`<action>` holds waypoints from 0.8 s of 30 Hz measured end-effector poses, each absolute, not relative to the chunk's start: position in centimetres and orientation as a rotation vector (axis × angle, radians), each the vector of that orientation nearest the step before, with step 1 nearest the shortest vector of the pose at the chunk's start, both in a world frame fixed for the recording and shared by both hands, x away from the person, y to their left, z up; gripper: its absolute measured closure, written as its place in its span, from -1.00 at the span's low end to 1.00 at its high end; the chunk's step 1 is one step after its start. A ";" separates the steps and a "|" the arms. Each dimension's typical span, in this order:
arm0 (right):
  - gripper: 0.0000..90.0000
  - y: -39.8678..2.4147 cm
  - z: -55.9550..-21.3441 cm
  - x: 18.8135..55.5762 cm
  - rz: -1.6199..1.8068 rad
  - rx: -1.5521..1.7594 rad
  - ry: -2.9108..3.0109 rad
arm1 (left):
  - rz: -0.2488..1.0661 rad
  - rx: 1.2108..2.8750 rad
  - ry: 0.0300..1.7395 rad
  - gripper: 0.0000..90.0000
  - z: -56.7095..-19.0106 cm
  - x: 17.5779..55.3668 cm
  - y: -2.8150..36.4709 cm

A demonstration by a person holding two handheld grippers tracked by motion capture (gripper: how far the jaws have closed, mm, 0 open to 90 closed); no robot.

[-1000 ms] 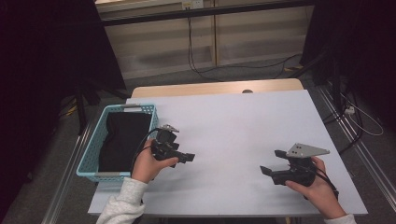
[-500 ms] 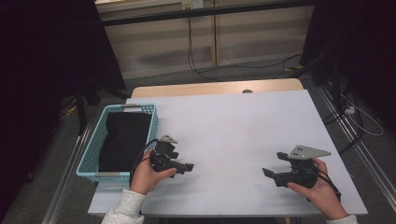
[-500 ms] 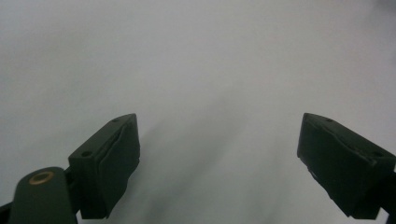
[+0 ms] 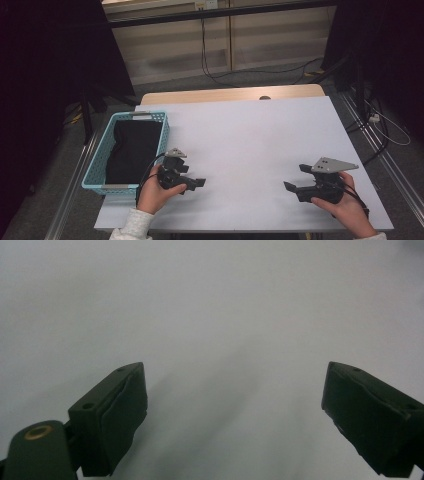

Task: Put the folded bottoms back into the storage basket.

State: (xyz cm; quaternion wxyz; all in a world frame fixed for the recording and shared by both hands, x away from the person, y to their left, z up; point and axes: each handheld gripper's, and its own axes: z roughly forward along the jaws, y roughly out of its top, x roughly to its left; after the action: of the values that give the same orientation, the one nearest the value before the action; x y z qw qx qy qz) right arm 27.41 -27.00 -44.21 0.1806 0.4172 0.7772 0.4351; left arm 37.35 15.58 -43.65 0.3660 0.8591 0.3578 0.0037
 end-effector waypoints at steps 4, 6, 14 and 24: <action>-0.63 -27.0 -44.2 27.3 1.229 1.175 2.195 | 0.010 2.196 0.902 -0.79 -43.4 37.3 15.9; -0.63 -27.1 -44.2 27.3 1.225 1.178 2.195 | 0.011 2.186 0.909 -0.79 -43.3 37.2 16.1; -0.64 -27.3 -43.9 27.0 1.236 1.177 2.177 | 0.035 2.204 0.880 -0.80 -43.0 36.6 17.0; -0.65 -28.6 -44.1 26.7 1.223 1.215 2.138 | 0.033 2.183 0.868 -0.80 -43.1 36.4 17.4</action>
State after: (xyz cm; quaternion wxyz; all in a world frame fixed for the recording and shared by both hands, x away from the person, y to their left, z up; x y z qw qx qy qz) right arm 26.75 -28.57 -44.13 0.1962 0.4338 0.7634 0.4366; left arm 36.37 17.37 -43.14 0.3858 0.8572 0.3410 0.0129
